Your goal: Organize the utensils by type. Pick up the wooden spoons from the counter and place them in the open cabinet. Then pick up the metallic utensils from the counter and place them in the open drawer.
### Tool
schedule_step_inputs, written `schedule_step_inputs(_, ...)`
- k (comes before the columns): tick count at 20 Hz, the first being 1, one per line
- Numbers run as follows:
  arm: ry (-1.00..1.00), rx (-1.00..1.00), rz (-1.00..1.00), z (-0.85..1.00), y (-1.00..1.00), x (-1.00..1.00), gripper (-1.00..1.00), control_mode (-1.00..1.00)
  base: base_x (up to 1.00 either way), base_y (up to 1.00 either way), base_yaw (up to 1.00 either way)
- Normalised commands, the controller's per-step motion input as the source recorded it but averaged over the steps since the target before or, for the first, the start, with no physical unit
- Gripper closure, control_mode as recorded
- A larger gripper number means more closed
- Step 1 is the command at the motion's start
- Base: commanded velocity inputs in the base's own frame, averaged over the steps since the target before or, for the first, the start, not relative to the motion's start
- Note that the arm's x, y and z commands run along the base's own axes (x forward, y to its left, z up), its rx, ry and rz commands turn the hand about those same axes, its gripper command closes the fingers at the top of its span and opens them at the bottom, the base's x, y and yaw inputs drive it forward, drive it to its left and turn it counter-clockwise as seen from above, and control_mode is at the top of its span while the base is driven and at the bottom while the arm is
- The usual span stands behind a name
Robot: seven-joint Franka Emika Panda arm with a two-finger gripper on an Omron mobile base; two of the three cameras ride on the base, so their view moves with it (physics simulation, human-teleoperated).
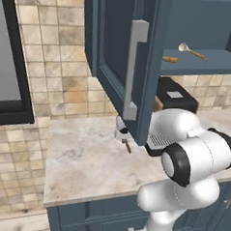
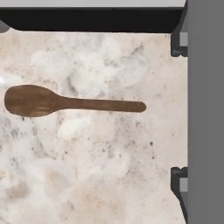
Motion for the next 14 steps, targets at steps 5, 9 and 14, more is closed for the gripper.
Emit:
schedule_step_inputs(5, 0.00, 0.00, 0.00, -0.18, 0.00, 0.18, -1.00, -1.00, 0.00, 0.00, 0.00)
schedule_step_inputs(9, 0.00, 0.00, 0.00, -0.21, 0.00, 0.11, -1.00, -1.00, 0.00, 0.00, 0.00)
schedule_step_inputs(14, 0.00, 0.00, 0.00, -0.18, 0.03, 0.10, -1.00, -1.00, 0.00, 0.00, 0.00)
